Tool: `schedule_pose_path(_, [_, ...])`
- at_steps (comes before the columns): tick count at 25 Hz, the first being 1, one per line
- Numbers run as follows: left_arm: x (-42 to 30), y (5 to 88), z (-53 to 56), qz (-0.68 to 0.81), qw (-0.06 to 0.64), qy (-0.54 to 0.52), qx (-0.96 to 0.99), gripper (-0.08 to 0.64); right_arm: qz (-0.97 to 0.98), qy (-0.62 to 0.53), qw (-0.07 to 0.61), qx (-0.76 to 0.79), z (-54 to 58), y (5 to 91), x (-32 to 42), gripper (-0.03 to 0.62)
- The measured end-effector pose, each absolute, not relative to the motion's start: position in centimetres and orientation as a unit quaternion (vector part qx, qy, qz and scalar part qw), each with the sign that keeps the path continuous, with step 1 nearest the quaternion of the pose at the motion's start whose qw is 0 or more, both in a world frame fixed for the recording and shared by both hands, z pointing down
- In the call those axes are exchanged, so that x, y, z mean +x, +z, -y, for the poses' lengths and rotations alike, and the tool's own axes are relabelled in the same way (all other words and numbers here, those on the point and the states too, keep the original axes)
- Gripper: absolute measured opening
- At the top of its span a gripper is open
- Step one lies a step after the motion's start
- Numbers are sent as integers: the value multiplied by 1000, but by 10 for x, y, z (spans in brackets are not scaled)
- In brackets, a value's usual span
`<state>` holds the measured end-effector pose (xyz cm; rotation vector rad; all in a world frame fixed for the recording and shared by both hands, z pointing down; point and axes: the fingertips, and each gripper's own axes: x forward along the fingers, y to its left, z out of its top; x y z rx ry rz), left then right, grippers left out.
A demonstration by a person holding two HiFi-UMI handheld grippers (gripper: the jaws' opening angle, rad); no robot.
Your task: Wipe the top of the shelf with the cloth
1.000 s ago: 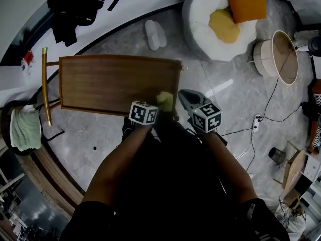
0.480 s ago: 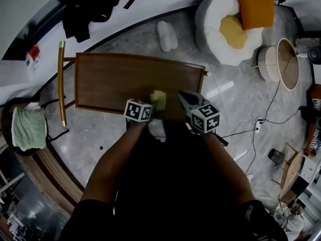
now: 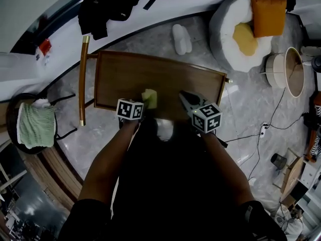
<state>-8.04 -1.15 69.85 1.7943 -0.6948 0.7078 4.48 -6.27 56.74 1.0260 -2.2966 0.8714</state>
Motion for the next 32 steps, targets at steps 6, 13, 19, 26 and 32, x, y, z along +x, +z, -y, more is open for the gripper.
schedule_pose_path(6, [-149, 704, 21, 328, 525, 291, 730, 28, 845, 315, 237, 362, 68, 572, 8, 29])
schedule_pose_path(13, [-209, 709, 29, 390, 537, 271, 698, 29, 845, 310, 245, 359, 65, 572, 1, 29])
schedule_pose_path(19, [-266, 710, 39, 481, 537, 251, 646, 29, 842, 311, 251, 363, 61, 571, 14, 29])
schedule_pose_path(26, [-285, 711, 42, 546, 543, 226, 597, 28, 845, 309, 239, 366, 59, 564, 34, 29])
schedule_pose_path(32, [-199, 695, 40, 491, 525, 244, 651, 28, 835, 306, 233, 394, 53, 555, 100, 29])
